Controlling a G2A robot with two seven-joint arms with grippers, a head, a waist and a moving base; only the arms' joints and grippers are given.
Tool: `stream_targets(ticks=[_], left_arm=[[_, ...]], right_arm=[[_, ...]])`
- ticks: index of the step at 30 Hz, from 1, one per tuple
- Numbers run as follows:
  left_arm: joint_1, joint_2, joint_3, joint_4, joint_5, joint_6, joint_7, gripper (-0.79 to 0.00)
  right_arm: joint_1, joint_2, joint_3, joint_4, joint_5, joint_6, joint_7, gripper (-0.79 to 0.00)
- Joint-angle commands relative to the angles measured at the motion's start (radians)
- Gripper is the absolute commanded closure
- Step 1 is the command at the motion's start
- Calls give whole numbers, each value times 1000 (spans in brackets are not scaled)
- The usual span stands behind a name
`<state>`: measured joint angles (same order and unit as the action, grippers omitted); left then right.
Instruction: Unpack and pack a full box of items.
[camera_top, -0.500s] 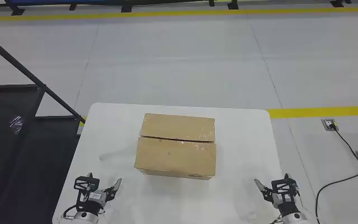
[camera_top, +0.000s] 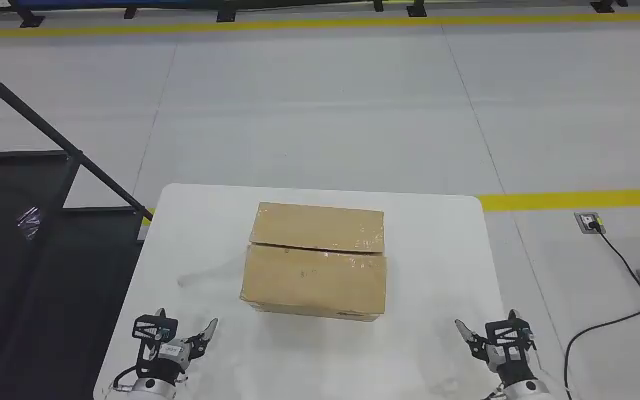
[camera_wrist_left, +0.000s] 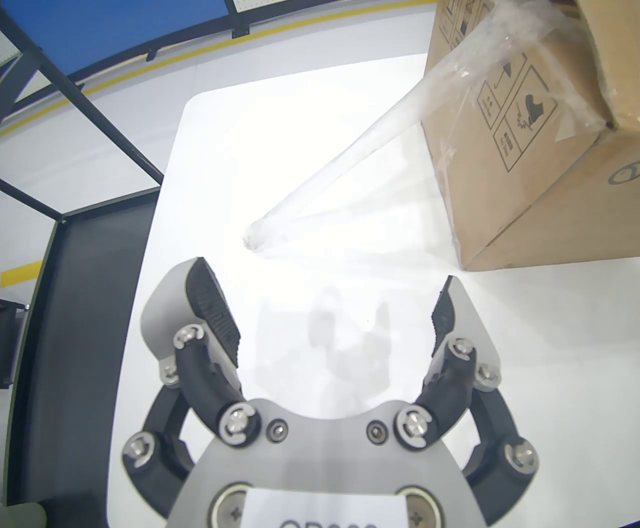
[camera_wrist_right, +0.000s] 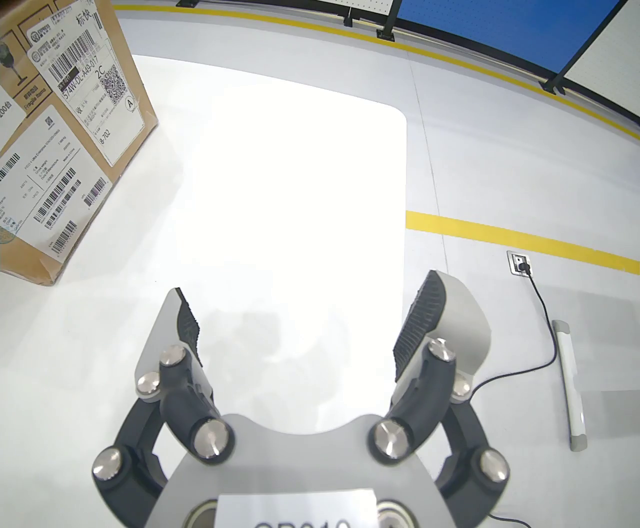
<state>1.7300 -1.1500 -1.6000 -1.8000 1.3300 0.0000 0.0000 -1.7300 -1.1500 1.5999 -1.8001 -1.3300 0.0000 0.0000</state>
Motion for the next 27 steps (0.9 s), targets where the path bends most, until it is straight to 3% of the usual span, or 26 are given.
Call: stream_targets(ticks=[1, 6, 11, 17, 27], left_arm=[[-4, -2, 0, -3, -18, -1, 15, -785], [-41, -4, -26, -6, -101, -56, 96, -785], [-101, 0, -85, 16, -191, -163, 150, -785], [-157, 9, -134, 39, -265, -316, 147, -785], [-157, 9, -134, 39, -265, -316, 147, -785]], right_arm=[[-2, 1, -14, -15, -17, -43, 3, -785], [-15, 6, -7, -129, 57, -209, 30, -785], [53, 12, -7, -217, 186, -351, 173, -785], [219, 6, -96, -206, 354, -358, 349, -785], [237, 6, -105, -204, 364, -354, 372, -785]])
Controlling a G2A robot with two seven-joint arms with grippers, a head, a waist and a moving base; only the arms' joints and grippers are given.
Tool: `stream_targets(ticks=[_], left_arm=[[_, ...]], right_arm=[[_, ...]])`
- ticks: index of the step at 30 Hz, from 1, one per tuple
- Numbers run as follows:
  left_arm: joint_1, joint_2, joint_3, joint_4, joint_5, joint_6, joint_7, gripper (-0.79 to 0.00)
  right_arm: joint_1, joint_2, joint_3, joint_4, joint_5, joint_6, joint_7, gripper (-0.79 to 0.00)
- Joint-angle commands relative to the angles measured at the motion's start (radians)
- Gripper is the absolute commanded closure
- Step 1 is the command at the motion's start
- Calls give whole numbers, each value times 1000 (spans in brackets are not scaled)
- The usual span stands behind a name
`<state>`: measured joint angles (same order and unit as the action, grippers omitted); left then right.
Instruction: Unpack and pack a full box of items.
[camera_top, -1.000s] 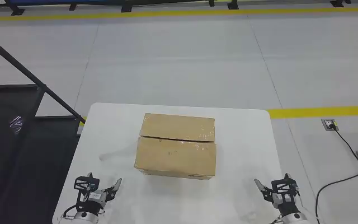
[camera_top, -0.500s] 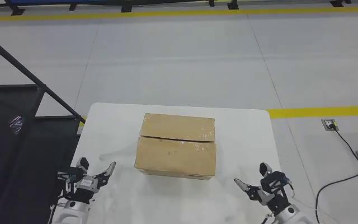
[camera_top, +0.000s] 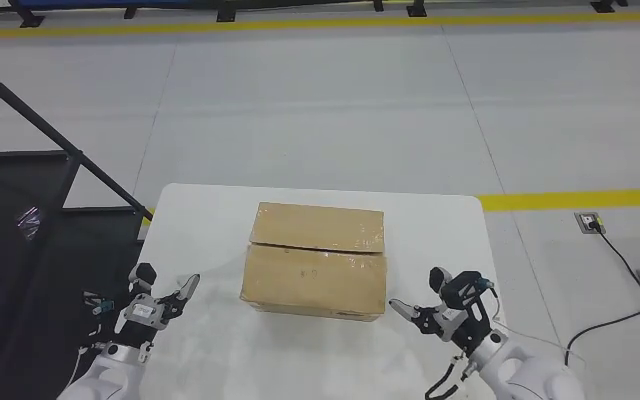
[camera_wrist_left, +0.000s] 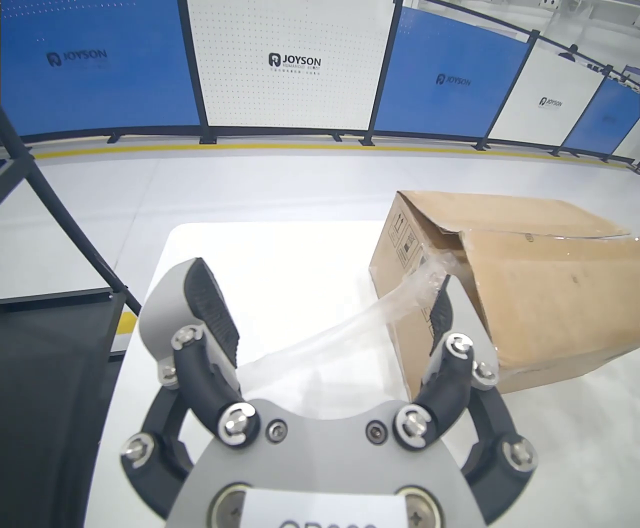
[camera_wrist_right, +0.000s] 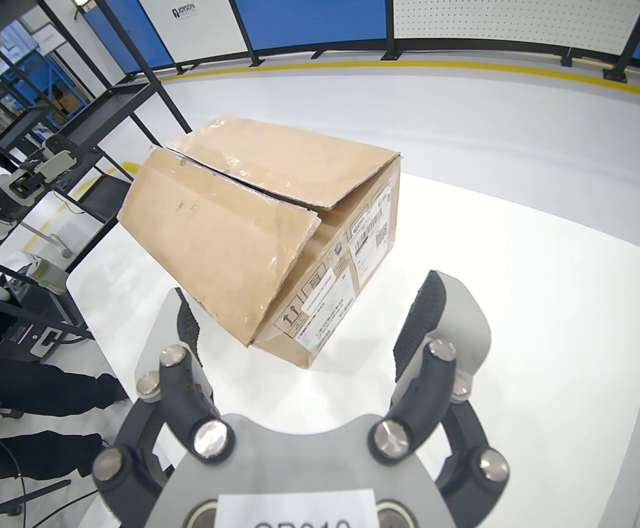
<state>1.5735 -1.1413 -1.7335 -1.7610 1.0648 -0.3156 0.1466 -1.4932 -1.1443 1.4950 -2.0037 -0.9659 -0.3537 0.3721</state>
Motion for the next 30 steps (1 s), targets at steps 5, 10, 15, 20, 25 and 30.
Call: stream_targets(ticks=[5, 10, 15, 20, 25, 30], left_arm=[[-31, -3, 17, 4, -39, 0, -21, -785], [-77, -2, 32, 18, -72, -59, -33, -785], [-106, -1, 42, 43, -94, -100, -46, -785], [-115, -2, 47, 50, -109, -107, -38, -785], [-123, -3, 51, 54, -119, -107, -45, -785], [-131, -4, 63, 60, -117, -98, -53, -785]], right_arm=[[59, -1, -25, 70, 220, -107, 42, -785], [222, -1, -47, 231, 599, -177, 190, -785], [372, 2, -72, 391, 861, -162, 372, -785], [457, 3, -110, 494, 932, -153, 470, -785], [503, 3, -146, 555, 956, -166, 528, -785], [524, 4, -177, 582, 990, -193, 568, -785]])
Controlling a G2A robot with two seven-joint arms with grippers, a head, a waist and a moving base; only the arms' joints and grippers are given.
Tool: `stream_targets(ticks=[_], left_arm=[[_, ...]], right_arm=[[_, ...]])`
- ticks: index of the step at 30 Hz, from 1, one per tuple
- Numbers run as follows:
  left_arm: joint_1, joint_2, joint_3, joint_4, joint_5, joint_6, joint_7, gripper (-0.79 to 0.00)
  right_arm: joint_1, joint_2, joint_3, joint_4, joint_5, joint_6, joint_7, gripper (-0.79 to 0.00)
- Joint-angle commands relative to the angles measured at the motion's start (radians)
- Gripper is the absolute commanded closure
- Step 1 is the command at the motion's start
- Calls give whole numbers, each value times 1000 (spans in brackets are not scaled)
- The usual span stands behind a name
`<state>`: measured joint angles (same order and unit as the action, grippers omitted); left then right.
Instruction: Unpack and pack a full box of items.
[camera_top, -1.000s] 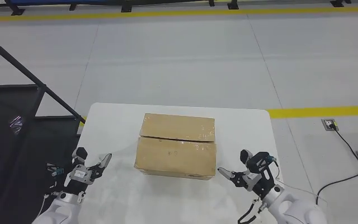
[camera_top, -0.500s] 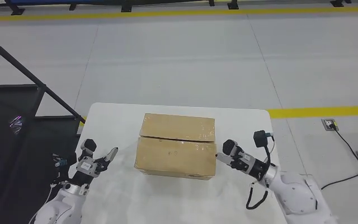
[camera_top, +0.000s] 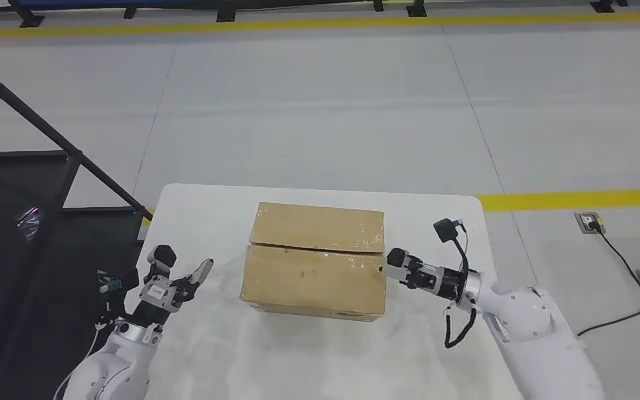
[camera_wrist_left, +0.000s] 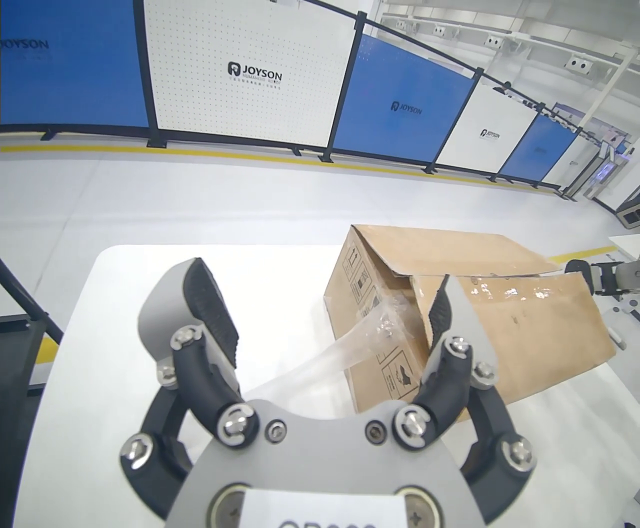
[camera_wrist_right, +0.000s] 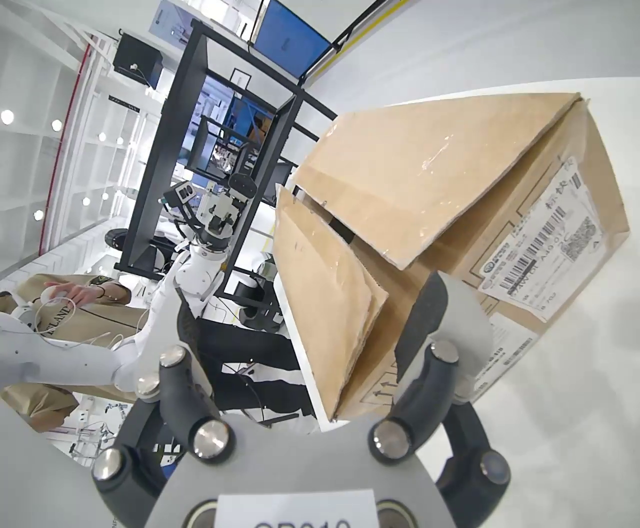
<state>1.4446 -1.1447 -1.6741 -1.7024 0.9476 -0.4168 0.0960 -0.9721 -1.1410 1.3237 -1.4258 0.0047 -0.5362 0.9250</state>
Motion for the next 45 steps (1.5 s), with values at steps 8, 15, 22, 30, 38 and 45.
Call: stream_targets(ticks=[8, 15, 22, 30, 38, 45], left_arm=[[-7, -3, 23, -1, 7, 12, -6, -785], [-8, -5, 42, -28, 8, 26, -9, -785], [10, 6, 53, -31, 111, -131, -44, -785], [12, 30, 47, 41, 240, -346, -153, -785], [2, 37, 80, 80, 315, -358, -167, -785], [2, 38, 80, 81, 301, -364, -160, -785]], right_arm=[[-15, 14, 10, -14, 240, -129, 166, -785], [-91, 63, 10, -232, 393, -71, 288, -785], [-165, 147, -62, -369, 202, -25, 335, -785], [-112, 185, -205, -266, 116, -110, 249, -785], [-44, 182, -194, -233, 458, -83, 124, -785], [-44, 182, -194, -233, 458, -83, 124, -785]])
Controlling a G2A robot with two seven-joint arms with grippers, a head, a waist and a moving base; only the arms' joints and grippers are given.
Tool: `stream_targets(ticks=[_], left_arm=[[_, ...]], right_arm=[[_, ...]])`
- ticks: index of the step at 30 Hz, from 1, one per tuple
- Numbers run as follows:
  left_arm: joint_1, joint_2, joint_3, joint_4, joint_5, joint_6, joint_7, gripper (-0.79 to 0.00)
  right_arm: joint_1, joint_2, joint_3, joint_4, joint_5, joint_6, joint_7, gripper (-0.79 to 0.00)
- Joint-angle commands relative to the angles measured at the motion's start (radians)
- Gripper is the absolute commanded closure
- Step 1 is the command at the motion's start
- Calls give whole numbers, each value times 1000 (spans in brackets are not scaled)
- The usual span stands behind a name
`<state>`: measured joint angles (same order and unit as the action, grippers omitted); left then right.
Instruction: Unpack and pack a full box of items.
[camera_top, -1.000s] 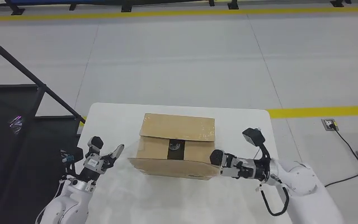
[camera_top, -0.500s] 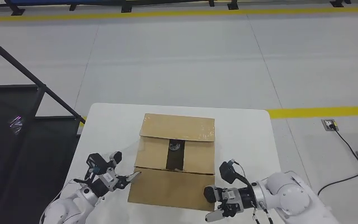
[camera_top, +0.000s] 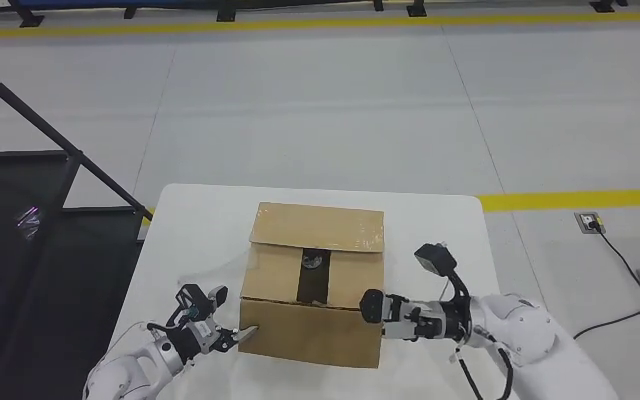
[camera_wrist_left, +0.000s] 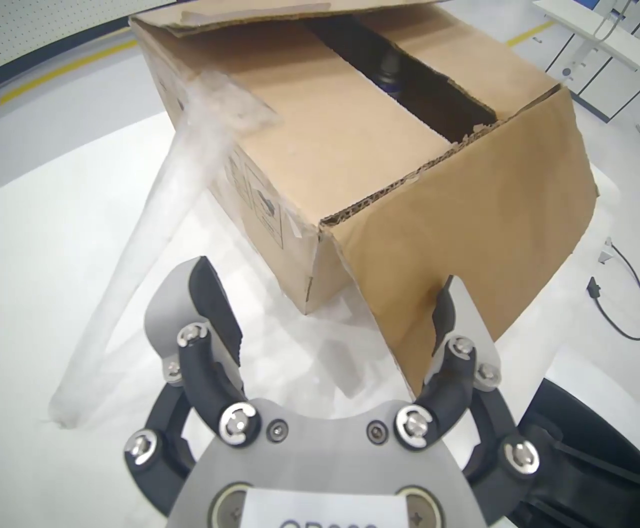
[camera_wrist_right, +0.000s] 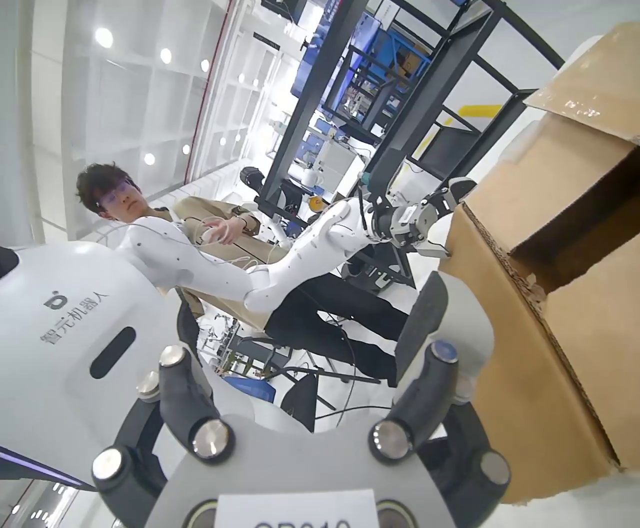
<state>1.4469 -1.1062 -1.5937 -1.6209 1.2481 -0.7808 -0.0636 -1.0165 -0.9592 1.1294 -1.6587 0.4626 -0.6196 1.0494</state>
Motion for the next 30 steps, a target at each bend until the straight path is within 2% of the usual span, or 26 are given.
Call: stream_targets(ticks=[1, 3, 6, 10, 15, 17, 22, 26, 30], left_arm=[[0, 0, 0, 0, 0, 0, 0, -785], [0, 0, 0, 0, 0, 0, 0, -785], [0, 0, 0, 0, 0, 0, 0, -785], [0, 0, 0, 0, 0, 0, 0, -785], [0, 0, 0, 0, 0, 0, 0, -785], [0, 0, 0, 0, 0, 0, 0, -785], [0, 0, 0, 0, 0, 0, 0, -785], [0, 0, 0, 0, 0, 0, 0, -785], [0, 0, 0, 0, 0, 0, 0, -785]], right_arm=[[0, 0, 0, 0, 0, 1, 0, -785], [-7, -1, -1, 3, 6, 16, -19, -785], [-7, -11, -23, 36, 37, 117, -117, -785], [66, -37, -83, 144, 66, 253, -204, -785], [164, -75, -157, 305, 128, 355, -252, -785], [195, -89, -176, 355, 152, 366, -258, -785], [256, -119, -201, 425, 168, 321, -312, -785], [300, -140, -208, 437, 125, 263, -419, -785], [352, -162, -223, 439, 0, 246, -590, -785]])
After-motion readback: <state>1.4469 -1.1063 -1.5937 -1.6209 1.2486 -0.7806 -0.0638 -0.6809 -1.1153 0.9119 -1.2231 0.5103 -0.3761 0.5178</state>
